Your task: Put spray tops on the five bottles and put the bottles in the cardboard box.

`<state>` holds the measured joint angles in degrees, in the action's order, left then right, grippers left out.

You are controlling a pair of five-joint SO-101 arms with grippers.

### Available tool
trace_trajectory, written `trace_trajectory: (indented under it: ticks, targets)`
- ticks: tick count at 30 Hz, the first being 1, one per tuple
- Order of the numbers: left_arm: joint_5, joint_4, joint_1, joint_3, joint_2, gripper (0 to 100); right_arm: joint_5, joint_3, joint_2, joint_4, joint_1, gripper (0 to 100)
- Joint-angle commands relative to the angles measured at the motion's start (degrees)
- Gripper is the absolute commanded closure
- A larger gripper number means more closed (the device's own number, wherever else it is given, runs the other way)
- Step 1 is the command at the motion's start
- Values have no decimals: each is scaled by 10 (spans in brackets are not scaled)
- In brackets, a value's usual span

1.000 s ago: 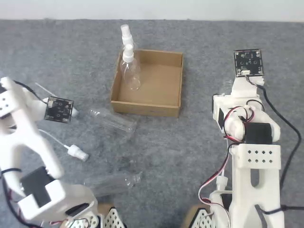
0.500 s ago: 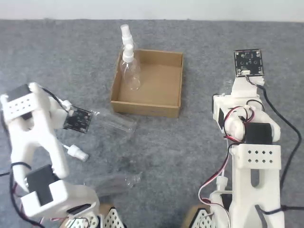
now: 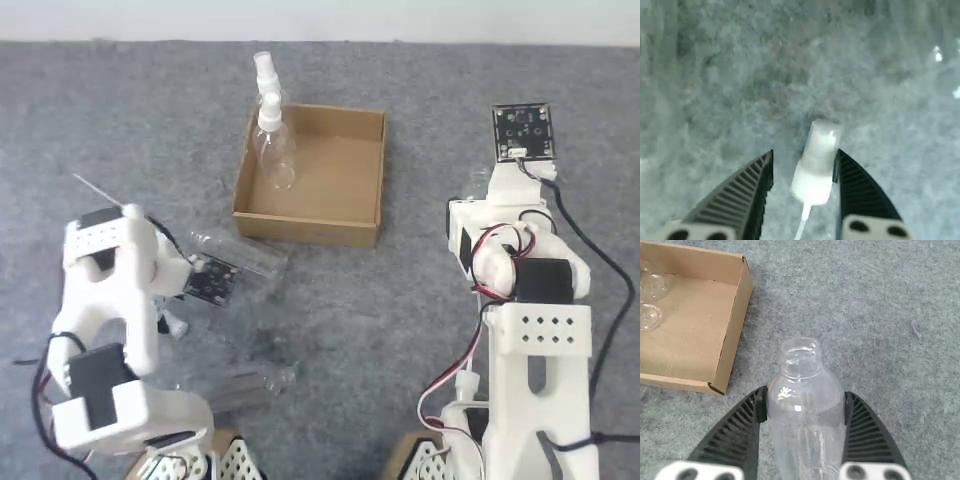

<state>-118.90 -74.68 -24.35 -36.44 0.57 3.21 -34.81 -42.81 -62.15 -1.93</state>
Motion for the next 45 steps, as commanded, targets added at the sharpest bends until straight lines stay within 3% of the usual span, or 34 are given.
trace_trajectory:
  ticks: [1,8,15,21,33,37,42,45]
  targets:
    - [27,25,11,-4,12,817,1,10,-21,6,1,907]
    - [32,25,8,-8,8,822,1,10,-21,6,1,907]
    - [133,27,12,-27,12,945,1,10,-22,7,4,907]
    - [191,18,8,-5,12,987,1,10,-26,3,5,908]
    - [240,-225,7,189,12,988,1,10,-26,1,1,908]
    - [285,-242,7,211,12,988,1,9,-26,1,1,908]
    - [290,-245,9,210,12,981,1,1,-26,4,0,908]
    - [290,-244,9,206,11,887,1,1,-26,4,0,908]
